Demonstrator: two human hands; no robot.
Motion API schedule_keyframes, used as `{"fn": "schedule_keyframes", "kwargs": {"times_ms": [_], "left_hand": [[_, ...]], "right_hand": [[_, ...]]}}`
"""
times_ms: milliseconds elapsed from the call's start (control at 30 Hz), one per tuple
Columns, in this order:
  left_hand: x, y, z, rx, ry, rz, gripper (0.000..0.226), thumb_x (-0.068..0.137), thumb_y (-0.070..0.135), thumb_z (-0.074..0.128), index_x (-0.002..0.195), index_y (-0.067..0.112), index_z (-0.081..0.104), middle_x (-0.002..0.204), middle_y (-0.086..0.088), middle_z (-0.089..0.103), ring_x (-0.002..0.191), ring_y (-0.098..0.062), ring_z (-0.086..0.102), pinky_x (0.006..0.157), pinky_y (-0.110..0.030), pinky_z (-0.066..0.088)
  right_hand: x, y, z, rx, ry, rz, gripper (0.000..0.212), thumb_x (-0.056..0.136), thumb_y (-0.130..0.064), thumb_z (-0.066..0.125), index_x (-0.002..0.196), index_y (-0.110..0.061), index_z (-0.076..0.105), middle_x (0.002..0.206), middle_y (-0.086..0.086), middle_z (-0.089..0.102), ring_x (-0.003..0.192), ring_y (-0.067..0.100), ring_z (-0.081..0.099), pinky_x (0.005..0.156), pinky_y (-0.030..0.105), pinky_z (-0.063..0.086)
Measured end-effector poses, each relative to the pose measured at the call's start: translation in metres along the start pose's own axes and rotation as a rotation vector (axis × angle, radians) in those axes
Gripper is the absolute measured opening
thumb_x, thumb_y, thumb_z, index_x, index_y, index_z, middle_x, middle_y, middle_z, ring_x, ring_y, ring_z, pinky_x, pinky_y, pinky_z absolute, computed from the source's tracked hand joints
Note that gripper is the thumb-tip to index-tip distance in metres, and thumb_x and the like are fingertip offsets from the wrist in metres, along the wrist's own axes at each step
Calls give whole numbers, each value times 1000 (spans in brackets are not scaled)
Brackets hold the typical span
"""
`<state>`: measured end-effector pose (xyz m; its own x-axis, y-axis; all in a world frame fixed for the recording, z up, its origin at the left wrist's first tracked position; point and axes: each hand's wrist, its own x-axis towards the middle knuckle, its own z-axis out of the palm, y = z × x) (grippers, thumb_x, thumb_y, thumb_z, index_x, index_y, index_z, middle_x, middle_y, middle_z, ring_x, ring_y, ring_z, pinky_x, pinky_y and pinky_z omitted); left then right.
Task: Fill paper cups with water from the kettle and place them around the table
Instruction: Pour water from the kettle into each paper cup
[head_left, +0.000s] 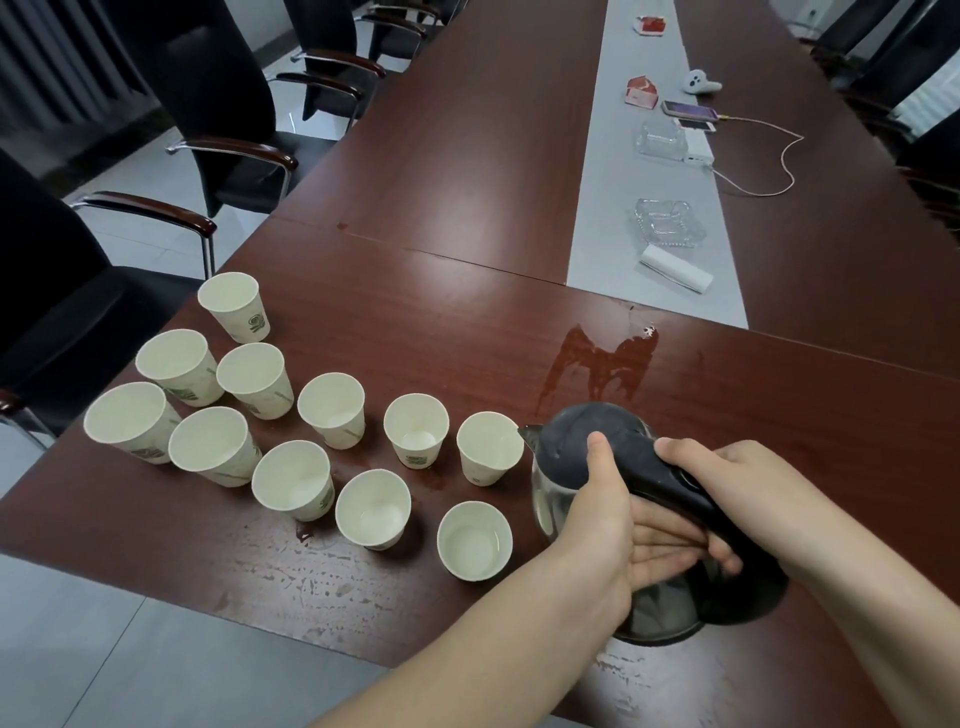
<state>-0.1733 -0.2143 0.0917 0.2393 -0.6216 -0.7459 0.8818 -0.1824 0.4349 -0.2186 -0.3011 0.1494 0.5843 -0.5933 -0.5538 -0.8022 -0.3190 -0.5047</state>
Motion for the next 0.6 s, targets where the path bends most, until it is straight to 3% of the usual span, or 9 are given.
{"fn": "schedule_keyframes", "kwargs": {"times_ms": [133, 267, 500, 600], "left_hand": [[-5, 0, 7, 54, 15, 34, 97, 87, 74, 14, 60, -4, 64, 51, -13, 63, 53, -17, 65, 62, -22, 56], [-9, -1, 15, 90, 58, 86, 92, 91, 69, 16, 55, -2, 62, 44, -10, 60, 42, -14, 61, 53, -20, 55], [-20, -10, 21, 113, 49, 134, 90, 92, 67, 17, 58, -2, 62, 46, -9, 60, 43, -13, 61, 51, -19, 55], [-26, -15, 20, 115, -3, 109, 91, 91, 68, 16, 57, -2, 62, 45, -9, 59, 41, -13, 61, 48, -19, 54]], "right_hand": [[-1, 9, -2, 46, 23, -51, 59, 90, -46, 50, 45, -8, 49, 38, 21, 52, 32, 24, 47, 52, 28, 45], [-4, 19, -3, 130, 44, -82, 65, 94, -41, 48, 35, -11, 51, 38, 22, 51, 31, 24, 48, 48, 26, 43], [-15, 27, -7, 187, 42, -113, 62, 94, -38, 49, 44, -2, 53, 37, 22, 49, 31, 24, 46, 40, 20, 39], [-28, 27, -6, 195, 46, -94, 63, 94, -38, 50, 42, -2, 53, 36, 24, 48, 31, 24, 45, 43, 24, 38]]}}
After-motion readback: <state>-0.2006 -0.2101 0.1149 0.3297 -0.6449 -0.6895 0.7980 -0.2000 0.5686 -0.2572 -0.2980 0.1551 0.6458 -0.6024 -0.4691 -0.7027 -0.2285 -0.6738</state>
